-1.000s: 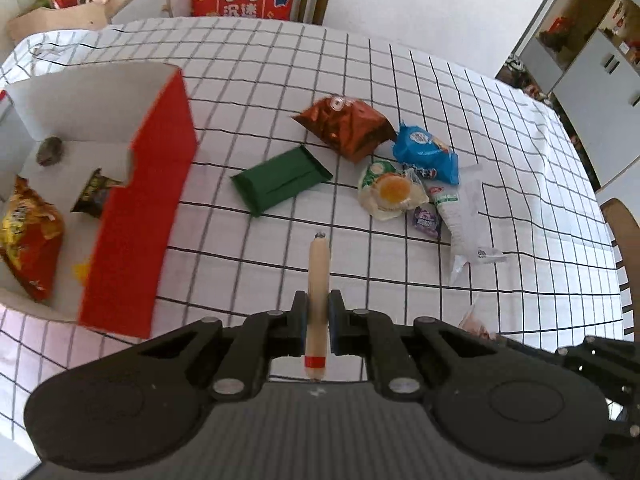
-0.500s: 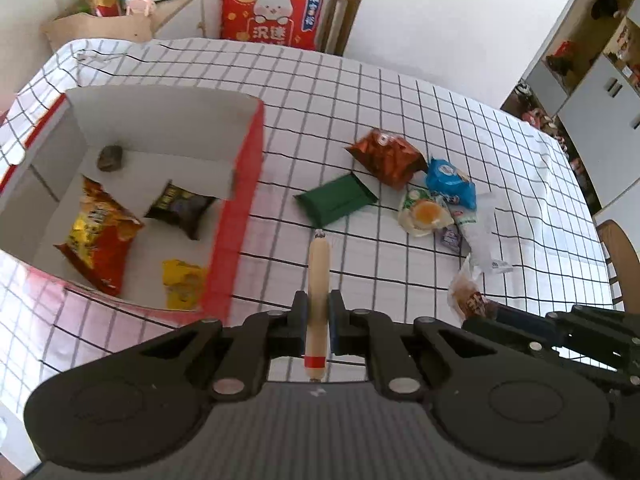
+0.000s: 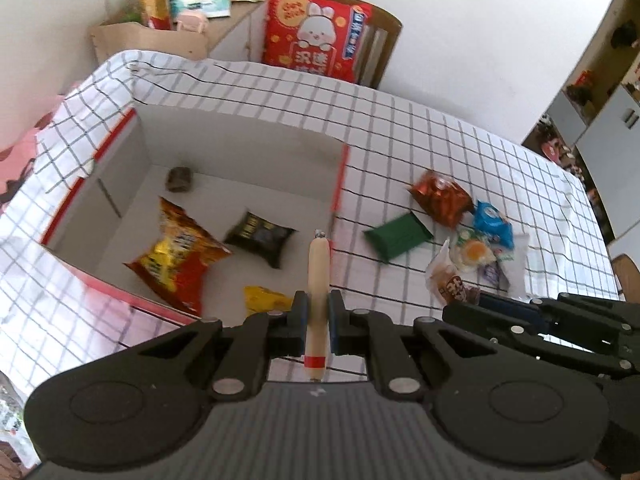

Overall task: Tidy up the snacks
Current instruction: 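Carry the sausage with the left tool while the right tool carries the candy over the box, then open the left tool dropping the sausage while the right tool drops the candy into the box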

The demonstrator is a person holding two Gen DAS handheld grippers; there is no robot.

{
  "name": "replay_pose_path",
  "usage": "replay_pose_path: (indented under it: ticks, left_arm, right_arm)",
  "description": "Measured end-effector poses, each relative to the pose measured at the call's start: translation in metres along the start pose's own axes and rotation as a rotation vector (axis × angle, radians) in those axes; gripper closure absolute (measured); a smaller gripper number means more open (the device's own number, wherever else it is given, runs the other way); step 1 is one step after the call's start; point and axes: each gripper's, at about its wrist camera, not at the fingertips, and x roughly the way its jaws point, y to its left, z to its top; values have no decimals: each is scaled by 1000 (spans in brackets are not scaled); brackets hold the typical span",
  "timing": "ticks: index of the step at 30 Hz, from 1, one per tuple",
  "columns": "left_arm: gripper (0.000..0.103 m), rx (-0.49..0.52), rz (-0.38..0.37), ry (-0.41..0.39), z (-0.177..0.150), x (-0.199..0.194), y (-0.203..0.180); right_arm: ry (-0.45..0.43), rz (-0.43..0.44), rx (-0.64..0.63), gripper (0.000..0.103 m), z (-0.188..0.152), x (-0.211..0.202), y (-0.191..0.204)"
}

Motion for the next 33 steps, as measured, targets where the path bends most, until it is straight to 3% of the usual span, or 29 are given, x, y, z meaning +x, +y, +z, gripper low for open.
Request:
replay_pose_path:
  ticks: [9, 17, 25, 33]
  left_arm:
    - [93, -44, 56, -30, 19, -7, 47]
    - [93, -68, 151, -47, 37, 0, 93]
    - [93, -99, 220, -13, 51, 29, 129]
    - [93, -102, 259, 40, 56, 69, 140]
  right_arm:
    - [25, 21, -26, 90, 19, 34, 34]
    - [67, 33, -29, 90, 35, 73, 56]
    - [117, -13, -73, 90, 41, 120, 70]
    - [179, -59, -113, 90, 39, 159, 74]
